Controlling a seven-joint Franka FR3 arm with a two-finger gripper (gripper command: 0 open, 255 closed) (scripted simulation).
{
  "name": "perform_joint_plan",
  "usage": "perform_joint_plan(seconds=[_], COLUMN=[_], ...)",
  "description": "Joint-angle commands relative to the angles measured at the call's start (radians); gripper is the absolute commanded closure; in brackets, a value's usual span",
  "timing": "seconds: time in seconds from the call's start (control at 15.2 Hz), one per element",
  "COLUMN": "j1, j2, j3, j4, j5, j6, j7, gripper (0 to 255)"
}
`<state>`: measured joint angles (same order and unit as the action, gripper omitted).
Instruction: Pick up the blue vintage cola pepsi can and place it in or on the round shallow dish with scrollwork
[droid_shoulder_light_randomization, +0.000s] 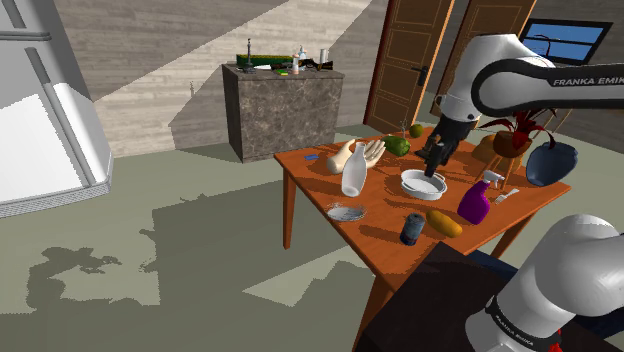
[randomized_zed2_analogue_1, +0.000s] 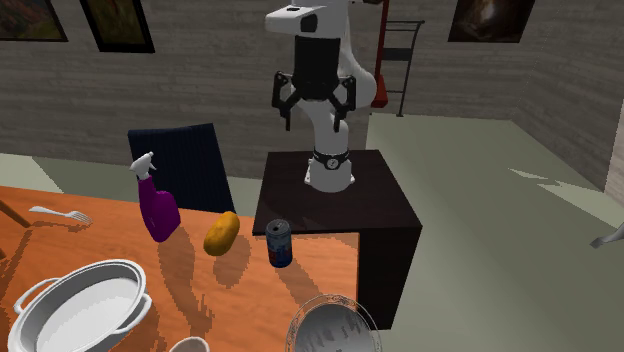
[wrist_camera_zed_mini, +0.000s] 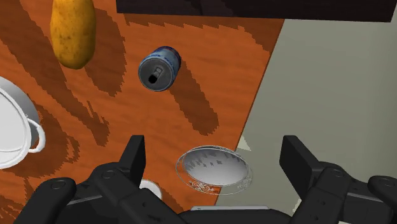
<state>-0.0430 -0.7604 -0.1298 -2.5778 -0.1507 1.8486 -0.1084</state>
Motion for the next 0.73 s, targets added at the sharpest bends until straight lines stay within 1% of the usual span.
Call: perform_joint_plan(seconds=[0.0,0.33,0.66], j1=[-0.011,-0.035,-0.048], j2=[0.022,0.137,0.302], j3=[-0.025,-0.093,-0.165], j4=[-0.052,-0.128,-0.168], j5=[-0.011,-0.036,-0.045], j6=[0.075,0.258,0.454], j7=[-0.009,-0.041,-0.081], gripper=[0,0,0])
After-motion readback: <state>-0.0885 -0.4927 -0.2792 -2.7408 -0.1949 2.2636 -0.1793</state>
